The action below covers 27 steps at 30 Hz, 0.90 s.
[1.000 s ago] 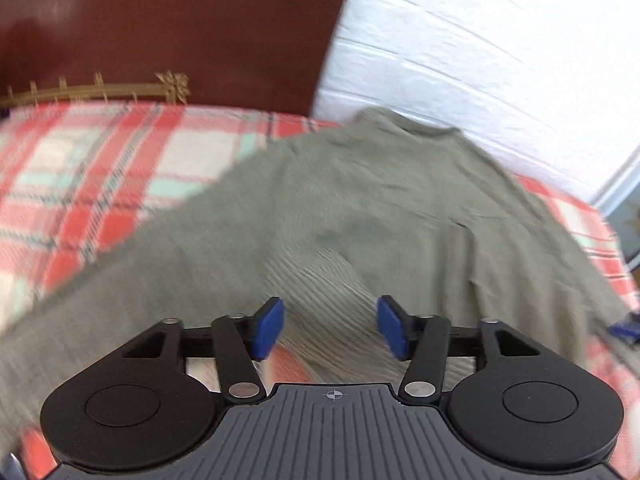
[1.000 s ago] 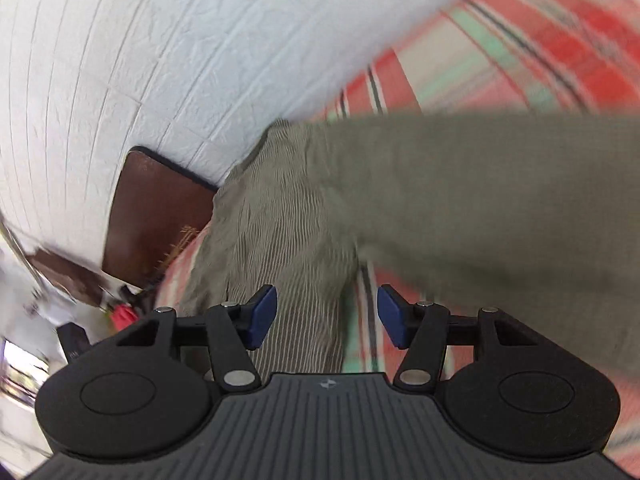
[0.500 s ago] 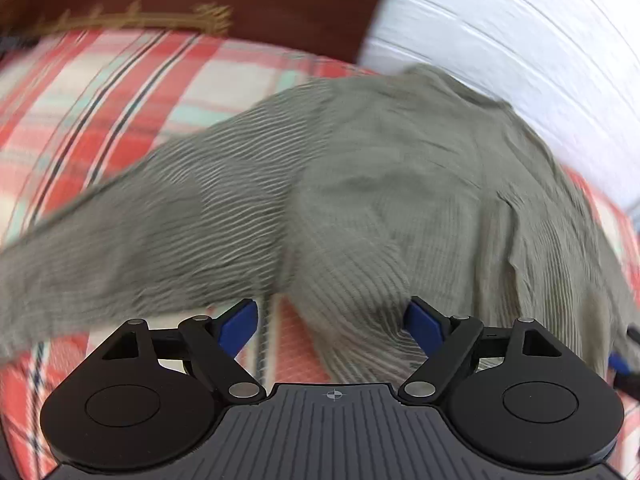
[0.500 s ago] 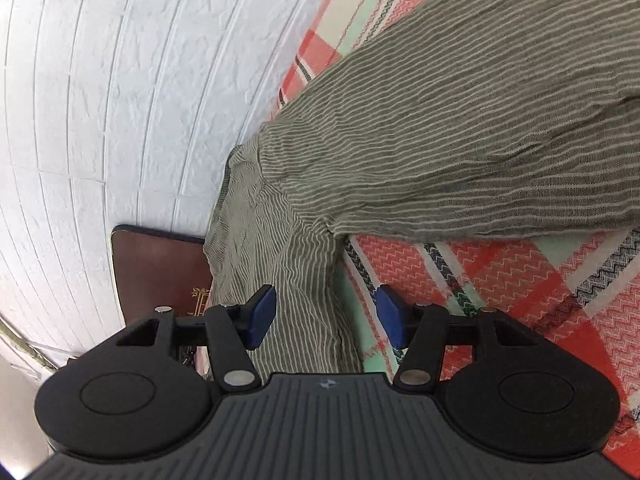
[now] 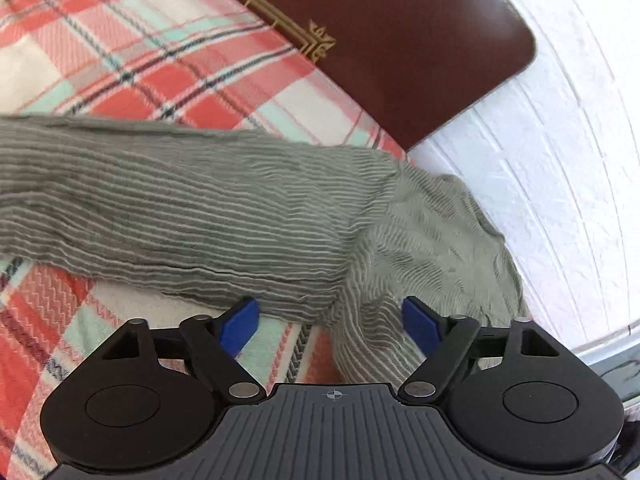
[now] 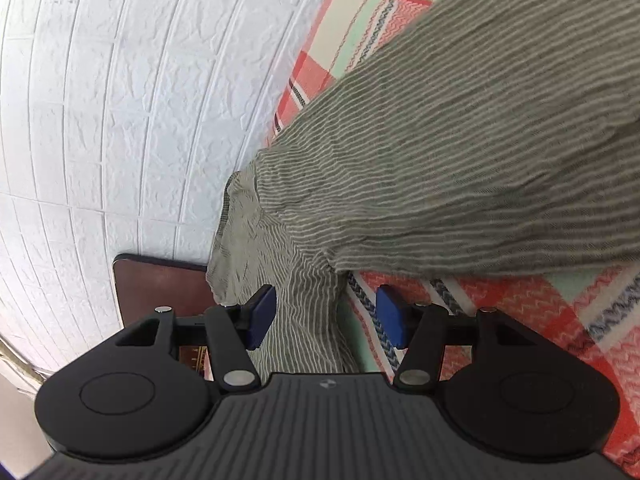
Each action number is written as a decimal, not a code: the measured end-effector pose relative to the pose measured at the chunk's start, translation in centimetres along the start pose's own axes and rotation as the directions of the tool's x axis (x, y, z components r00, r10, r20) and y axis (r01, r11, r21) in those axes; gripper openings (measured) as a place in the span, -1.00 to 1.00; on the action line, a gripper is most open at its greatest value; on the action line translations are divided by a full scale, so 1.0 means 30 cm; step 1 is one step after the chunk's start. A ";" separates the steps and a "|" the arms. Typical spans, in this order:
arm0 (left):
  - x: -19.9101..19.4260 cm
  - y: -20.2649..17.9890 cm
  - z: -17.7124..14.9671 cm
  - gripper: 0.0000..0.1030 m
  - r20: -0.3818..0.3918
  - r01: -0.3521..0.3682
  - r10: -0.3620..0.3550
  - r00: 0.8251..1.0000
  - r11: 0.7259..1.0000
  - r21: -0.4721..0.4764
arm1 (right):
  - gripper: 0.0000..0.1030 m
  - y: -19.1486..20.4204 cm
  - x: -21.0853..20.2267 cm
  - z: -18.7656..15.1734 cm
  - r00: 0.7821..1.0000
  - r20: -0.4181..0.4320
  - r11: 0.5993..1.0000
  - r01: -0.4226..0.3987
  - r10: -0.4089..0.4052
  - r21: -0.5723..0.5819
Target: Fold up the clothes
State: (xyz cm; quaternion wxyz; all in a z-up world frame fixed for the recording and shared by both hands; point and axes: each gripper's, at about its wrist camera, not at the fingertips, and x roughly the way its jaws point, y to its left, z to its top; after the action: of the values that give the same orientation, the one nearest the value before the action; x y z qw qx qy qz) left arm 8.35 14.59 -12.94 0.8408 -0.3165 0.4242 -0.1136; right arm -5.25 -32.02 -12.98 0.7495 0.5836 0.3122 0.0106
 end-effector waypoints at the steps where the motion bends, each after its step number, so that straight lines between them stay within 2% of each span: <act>1: 0.003 -0.001 0.000 0.67 0.000 -0.008 0.008 1.000 1.000 0.005 | 0.17 0.008 0.007 -0.001 1.000 0.005 1.000 0.006 -0.006 -0.007; 3: 0.004 -0.022 -0.003 0.62 0.000 -0.031 0.031 1.000 0.999 0.045 | 0.17 0.018 0.015 -0.006 1.000 0.012 1.000 0.014 -0.014 -0.010; 6: -0.027 0.004 -0.013 0.54 -0.003 -0.025 0.025 1.000 1.000 0.014 | 0.17 0.008 0.000 -0.007 1.000 0.012 1.000 0.009 -0.009 0.027; 9: -0.068 0.070 -0.022 0.49 0.020 -0.010 0.012 1.000 0.997 -0.078 | 0.16 -0.025 -0.033 -0.005 1.000 0.004 0.998 0.000 0.000 0.057; 13: -0.089 0.143 -0.017 0.45 0.095 0.014 0.010 0.995 0.970 -0.243 | 0.15 -0.034 -0.045 0.003 1.000 0.006 0.998 0.000 -0.001 0.063; 19: -0.020 0.083 0.014 0.37 0.126 -0.051 0.072 0.989 0.984 -0.169 | 0.15 0.003 -0.012 0.007 0.999 0.038 1.000 0.019 -0.019 0.014; 20: -0.007 0.071 0.018 -0.43 0.125 -0.066 0.086 0.988 0.986 -0.154 | 0.15 0.010 -0.006 0.008 0.999 0.044 1.000 0.025 -0.025 0.008; 21: 0.006 0.063 0.021 -1.00 0.111 -0.085 0.101 0.989 0.987 -0.140 | 0.05 0.019 -0.004 0.011 0.998 0.043 0.999 0.044 -0.044 -0.010; 23: 0.003 0.059 0.030 -1.00 0.130 -0.111 0.128 0.983 0.985 -0.134 | -0.78 0.037 0.002 0.017 0.996 0.042 0.996 0.082 -0.080 -0.046; 24: -0.011 0.060 0.039 -1.00 0.157 -0.125 0.145 0.977 0.983 -0.131 | -0.99 0.046 0.000 0.021 0.994 0.047 0.993 0.100 -0.097 -0.066; 27: -0.076 0.072 0.088 -1.00 0.259 -0.206 0.226 0.939 0.973 -0.101 | -1.00 0.070 -0.060 0.053 0.984 0.128 0.981 0.137 -0.120 -0.135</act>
State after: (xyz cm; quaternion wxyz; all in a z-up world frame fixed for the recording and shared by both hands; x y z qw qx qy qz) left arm 8.84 18.46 -11.67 0.8860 -0.3108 0.3420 0.0387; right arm -5.19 -33.42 -10.10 0.8060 0.5063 0.3024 -0.0504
